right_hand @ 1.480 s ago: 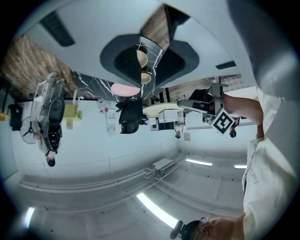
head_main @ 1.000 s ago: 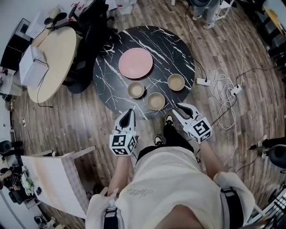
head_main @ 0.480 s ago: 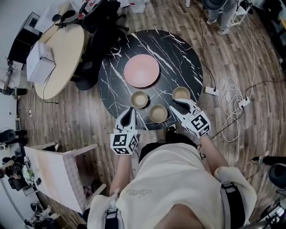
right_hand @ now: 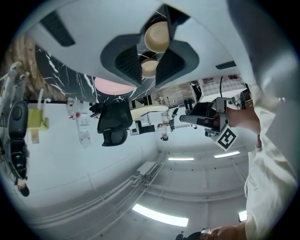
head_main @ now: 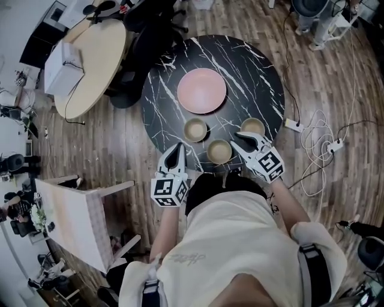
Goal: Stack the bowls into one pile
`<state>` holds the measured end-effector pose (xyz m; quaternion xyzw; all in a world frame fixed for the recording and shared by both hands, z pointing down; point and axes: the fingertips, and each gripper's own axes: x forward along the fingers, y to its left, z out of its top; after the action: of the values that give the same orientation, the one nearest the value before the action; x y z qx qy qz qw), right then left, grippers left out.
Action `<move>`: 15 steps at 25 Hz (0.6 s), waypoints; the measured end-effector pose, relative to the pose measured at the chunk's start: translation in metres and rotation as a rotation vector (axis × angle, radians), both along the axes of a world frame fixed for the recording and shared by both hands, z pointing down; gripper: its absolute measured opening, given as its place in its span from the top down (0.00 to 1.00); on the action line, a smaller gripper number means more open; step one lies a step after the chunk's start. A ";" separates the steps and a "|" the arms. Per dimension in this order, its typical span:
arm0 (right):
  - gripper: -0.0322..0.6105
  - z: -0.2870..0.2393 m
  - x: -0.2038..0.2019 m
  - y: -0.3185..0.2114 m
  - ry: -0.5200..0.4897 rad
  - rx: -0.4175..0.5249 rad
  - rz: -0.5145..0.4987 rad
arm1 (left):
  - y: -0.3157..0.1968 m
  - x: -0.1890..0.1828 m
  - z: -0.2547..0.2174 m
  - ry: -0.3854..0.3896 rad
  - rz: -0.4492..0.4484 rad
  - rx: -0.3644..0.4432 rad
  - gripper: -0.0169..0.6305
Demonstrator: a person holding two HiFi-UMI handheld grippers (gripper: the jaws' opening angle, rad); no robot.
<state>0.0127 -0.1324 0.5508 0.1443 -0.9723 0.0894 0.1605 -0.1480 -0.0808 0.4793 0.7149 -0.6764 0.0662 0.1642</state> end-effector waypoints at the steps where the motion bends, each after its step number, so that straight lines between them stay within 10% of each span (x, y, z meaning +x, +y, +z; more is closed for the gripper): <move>1: 0.80 0.002 -0.001 0.002 0.001 -0.001 -0.004 | 0.000 0.000 0.000 0.003 0.004 -0.001 0.94; 15: 0.80 -0.016 -0.011 0.019 0.056 0.013 0.048 | -0.011 -0.013 -0.013 0.029 0.102 0.035 0.94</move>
<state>0.0017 -0.1132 0.5345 0.1712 -0.9643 0.0829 0.1843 -0.1605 -0.0915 0.4662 0.7520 -0.6378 0.0521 0.1581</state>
